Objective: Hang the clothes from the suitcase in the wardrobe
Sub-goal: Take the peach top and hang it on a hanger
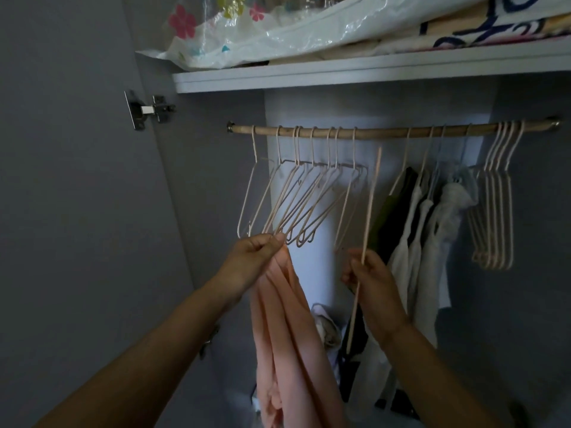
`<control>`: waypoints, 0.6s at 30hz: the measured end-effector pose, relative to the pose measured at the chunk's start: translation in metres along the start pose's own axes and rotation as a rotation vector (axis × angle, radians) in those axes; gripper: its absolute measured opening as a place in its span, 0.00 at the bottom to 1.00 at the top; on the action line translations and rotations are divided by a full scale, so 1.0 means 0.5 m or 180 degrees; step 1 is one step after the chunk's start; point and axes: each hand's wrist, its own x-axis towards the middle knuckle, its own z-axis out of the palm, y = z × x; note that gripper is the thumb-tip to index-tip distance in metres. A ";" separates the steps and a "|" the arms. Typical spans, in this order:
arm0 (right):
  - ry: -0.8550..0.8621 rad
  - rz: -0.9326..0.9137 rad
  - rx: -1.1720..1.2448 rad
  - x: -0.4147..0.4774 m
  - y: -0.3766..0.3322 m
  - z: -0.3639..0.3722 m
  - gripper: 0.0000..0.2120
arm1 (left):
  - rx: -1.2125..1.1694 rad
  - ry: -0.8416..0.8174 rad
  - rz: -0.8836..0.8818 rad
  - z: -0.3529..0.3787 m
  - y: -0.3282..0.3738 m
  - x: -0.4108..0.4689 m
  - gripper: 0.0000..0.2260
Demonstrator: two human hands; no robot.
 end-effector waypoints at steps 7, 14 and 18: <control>0.0361 0.0664 -0.0506 -0.059 0.016 -0.008 0.05 | 0.0371 -0.0181 0.0255 0.028 0.002 -0.018 0.22; 0.0799 0.0291 -0.1044 -0.093 0.018 -0.054 0.15 | 0.0461 -0.0232 0.0289 0.042 -0.001 -0.040 0.17; 0.0622 0.0053 -0.0374 -0.104 -0.035 -0.074 0.16 | 0.0513 -0.0364 0.0307 0.045 -0.013 -0.046 0.20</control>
